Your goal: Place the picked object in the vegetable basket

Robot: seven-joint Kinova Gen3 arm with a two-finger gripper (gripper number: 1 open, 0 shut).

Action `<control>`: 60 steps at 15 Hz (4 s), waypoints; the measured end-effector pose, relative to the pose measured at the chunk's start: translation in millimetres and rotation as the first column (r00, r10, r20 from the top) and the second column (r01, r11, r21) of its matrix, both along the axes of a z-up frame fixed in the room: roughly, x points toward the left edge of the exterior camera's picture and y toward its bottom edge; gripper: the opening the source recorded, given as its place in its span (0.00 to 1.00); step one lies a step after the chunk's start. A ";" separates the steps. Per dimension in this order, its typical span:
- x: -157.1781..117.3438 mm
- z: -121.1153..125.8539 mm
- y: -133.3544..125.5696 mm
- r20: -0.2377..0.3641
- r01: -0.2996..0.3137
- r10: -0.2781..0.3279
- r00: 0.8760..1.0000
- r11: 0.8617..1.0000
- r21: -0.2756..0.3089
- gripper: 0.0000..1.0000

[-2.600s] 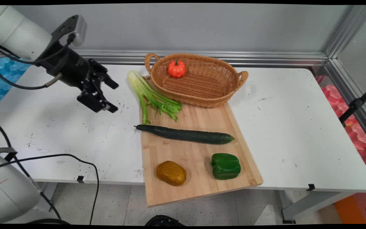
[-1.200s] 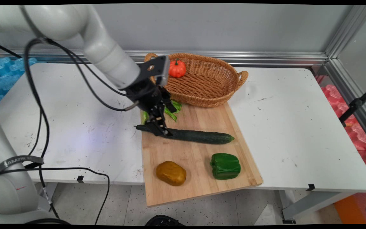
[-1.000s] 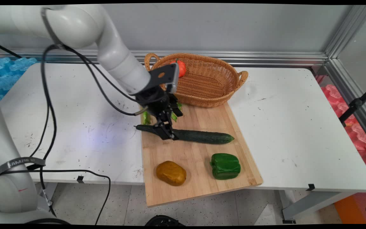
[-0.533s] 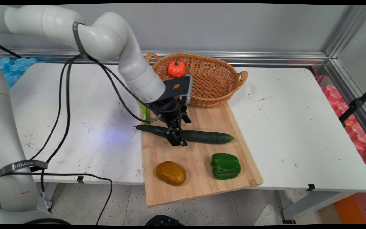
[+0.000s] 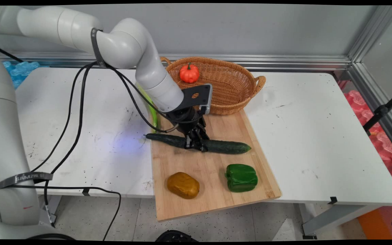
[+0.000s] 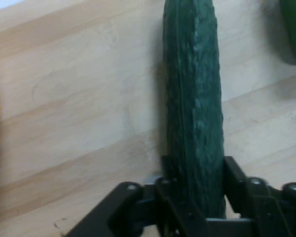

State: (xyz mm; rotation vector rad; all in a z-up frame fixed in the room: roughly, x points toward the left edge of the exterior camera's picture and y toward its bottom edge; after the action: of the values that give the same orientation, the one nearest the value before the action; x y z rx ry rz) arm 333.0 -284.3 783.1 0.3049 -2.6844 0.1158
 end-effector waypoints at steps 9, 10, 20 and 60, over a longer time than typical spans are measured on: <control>12.7 52.3 12.2 -0.018 0.044 -0.045 0.999 0.999 -0.027 0.00; 14.6 64.5 14.5 -0.022 0.048 -0.049 0.999 0.998 -0.031 0.00; 49.3 169.4 -8.9 0.003 0.036 -0.036 0.999 0.991 -0.127 0.00; 81.6 75.5 -243.1 0.208 0.313 -0.263 0.942 0.913 -0.262 0.00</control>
State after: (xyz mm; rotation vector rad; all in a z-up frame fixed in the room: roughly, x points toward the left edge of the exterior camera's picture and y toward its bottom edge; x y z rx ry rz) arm 414.6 -527.4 858.5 -0.2055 -2.7917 0.4607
